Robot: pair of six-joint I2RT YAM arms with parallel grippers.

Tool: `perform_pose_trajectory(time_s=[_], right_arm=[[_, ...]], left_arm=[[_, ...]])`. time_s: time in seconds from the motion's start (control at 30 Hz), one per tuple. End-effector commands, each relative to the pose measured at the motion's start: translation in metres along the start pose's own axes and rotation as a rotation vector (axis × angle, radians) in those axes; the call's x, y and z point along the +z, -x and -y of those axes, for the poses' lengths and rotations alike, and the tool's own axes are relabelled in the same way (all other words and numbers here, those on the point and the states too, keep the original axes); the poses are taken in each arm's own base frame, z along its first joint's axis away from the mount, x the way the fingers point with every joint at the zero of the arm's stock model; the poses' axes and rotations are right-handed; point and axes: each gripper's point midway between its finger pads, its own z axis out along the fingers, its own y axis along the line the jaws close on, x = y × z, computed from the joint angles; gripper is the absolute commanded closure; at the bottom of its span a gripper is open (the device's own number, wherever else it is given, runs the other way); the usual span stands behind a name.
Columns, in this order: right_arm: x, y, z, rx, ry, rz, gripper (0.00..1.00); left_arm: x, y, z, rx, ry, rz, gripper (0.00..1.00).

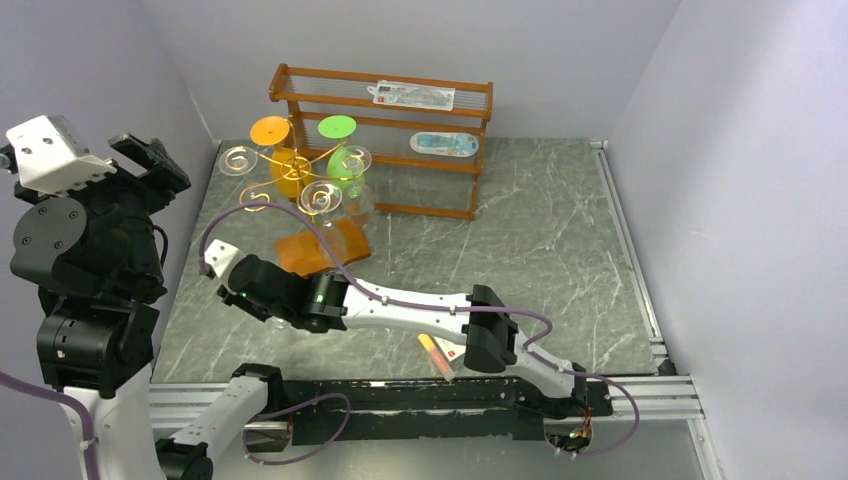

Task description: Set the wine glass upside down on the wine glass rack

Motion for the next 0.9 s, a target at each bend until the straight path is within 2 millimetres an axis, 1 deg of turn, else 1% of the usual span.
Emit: perform_pose_trajectory(time_s=[0.0,0.13,0.2,0.37,0.43,0.53,0.57,0.63,0.67,0.77,0.83,0.87], right_arm=[[-0.003,-0.021,0.0,-0.002,0.001,-0.065,0.77],[-0.008,-0.021,0.006,0.003,-0.026,-0.06,0.95],[-0.014,-0.019,0.01,0.005,-0.038,-0.053,1.0],[-0.033,-0.007,0.02,0.024,-0.074,-0.008,1.0],[-0.045,0.002,0.026,0.041,-0.091,0.027,1.0],[-0.072,0.017,0.036,0.074,-0.109,0.102,1.0],[-0.083,0.024,0.039,0.085,-0.107,0.135,1.0],[-0.106,0.031,0.043,0.101,-0.091,0.193,1.0],[-0.117,0.034,0.041,0.101,-0.064,0.223,1.0],[-0.153,0.042,0.041,0.114,-0.002,0.323,1.0],[-0.171,0.046,0.044,0.121,0.011,0.382,1.0],[-0.18,0.044,0.046,0.119,0.015,0.405,1.0]], left_arm=[[0.0,-0.003,0.003,0.021,-0.018,-0.006,0.19],[0.0,-0.005,0.007,0.018,-0.039,-0.01,0.18],[0.0,-0.006,0.009,0.018,-0.049,-0.014,0.18],[-0.001,-0.009,0.012,0.003,-0.073,-0.02,0.17],[-0.002,-0.012,0.015,-0.006,-0.089,-0.029,0.17],[-0.005,-0.022,0.021,-0.024,-0.124,-0.055,0.17],[-0.004,-0.032,0.023,-0.024,-0.136,-0.077,0.17],[-0.005,-0.052,0.024,-0.031,-0.144,-0.12,0.17],[-0.005,-0.064,0.023,-0.03,-0.14,-0.147,0.17],[-0.01,-0.103,0.014,-0.033,-0.103,-0.235,0.16],[-0.016,-0.125,0.009,-0.053,-0.08,-0.293,0.15],[-0.02,-0.135,0.007,-0.087,-0.069,-0.323,0.14]])
